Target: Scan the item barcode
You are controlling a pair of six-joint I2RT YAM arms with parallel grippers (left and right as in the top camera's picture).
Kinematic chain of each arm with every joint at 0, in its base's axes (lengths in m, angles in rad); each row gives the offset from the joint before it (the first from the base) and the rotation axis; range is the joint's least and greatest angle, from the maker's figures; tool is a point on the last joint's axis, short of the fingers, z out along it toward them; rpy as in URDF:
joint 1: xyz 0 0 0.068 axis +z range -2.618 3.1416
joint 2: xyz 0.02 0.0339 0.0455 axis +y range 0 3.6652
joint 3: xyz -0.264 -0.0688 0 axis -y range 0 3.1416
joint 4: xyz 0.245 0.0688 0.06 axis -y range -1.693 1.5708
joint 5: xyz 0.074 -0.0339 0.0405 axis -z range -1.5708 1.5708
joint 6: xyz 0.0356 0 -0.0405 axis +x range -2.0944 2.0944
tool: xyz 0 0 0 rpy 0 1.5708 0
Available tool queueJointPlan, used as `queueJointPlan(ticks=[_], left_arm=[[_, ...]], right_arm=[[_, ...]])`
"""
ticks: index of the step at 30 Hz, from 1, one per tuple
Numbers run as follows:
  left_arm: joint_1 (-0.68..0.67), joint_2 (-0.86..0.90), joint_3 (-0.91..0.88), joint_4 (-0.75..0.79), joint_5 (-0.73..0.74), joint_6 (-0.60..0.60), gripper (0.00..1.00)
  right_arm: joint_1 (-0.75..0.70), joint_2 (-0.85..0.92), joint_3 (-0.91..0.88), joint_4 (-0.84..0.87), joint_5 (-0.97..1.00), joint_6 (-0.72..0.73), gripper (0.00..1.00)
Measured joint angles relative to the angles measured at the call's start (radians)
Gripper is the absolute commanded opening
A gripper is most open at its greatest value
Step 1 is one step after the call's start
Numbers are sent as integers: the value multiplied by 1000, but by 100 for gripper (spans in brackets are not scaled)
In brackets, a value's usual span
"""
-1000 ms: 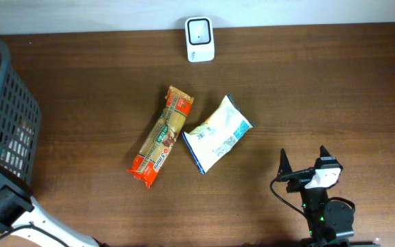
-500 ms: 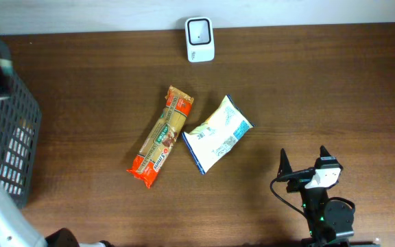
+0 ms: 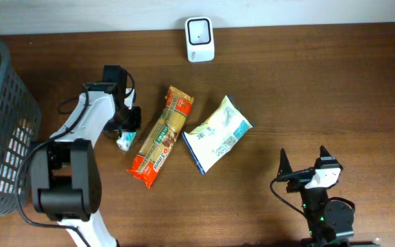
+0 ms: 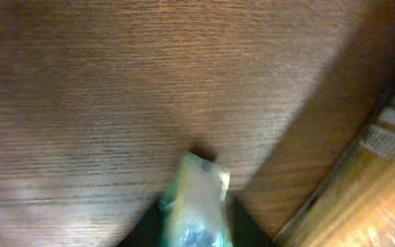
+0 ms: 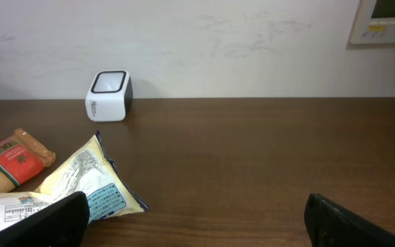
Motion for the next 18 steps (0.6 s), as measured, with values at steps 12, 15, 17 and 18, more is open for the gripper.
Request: queueJointPlan(ticks=[12,15,17,18], left_arm=[[152,-271,706,-212,-197,17,99],[421,-391,733,-227,-237,36,99],[650,-362,719,-231,-175,36,99],[734,-338,711,-227,-109,39,99]], right_arm=[[0,1,0,0,0,0,99],[0,0,0,0,0,0,99],[0,0,0,0,0,0,99],[0,0,0,0,0,0,99]])
